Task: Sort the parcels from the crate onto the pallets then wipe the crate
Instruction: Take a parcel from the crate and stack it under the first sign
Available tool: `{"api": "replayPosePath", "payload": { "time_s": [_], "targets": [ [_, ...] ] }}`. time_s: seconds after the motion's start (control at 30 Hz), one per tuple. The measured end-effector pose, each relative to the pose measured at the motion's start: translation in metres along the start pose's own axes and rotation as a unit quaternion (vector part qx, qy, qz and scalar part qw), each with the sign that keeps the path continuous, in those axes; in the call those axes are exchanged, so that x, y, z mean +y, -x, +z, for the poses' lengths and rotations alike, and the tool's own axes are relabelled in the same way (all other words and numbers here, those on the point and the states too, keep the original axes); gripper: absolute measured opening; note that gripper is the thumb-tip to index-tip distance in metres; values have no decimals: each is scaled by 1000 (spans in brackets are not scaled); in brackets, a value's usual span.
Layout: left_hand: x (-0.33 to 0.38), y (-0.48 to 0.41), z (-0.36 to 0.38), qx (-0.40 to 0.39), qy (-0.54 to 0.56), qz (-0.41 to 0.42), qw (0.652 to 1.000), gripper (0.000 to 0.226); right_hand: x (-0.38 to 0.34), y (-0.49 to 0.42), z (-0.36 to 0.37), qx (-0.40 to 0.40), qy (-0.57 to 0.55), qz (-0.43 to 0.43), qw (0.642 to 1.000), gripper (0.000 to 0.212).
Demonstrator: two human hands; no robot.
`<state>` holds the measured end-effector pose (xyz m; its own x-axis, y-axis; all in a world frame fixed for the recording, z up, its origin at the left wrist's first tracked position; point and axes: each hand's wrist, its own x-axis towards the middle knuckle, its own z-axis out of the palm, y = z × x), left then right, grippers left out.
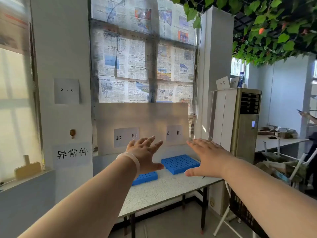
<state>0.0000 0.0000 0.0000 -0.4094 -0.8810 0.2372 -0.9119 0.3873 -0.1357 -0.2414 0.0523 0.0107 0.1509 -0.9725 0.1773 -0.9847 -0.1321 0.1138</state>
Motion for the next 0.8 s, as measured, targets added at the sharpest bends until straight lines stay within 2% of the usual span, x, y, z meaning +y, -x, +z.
{"api": "replayPosePath", "payload": {
  "time_s": [0.8],
  "targets": [
    [58, -30, 15, -7, 13, 25, 1000, 87, 55, 14, 21, 5, 3, -10, 1000, 113]
  ]
}}
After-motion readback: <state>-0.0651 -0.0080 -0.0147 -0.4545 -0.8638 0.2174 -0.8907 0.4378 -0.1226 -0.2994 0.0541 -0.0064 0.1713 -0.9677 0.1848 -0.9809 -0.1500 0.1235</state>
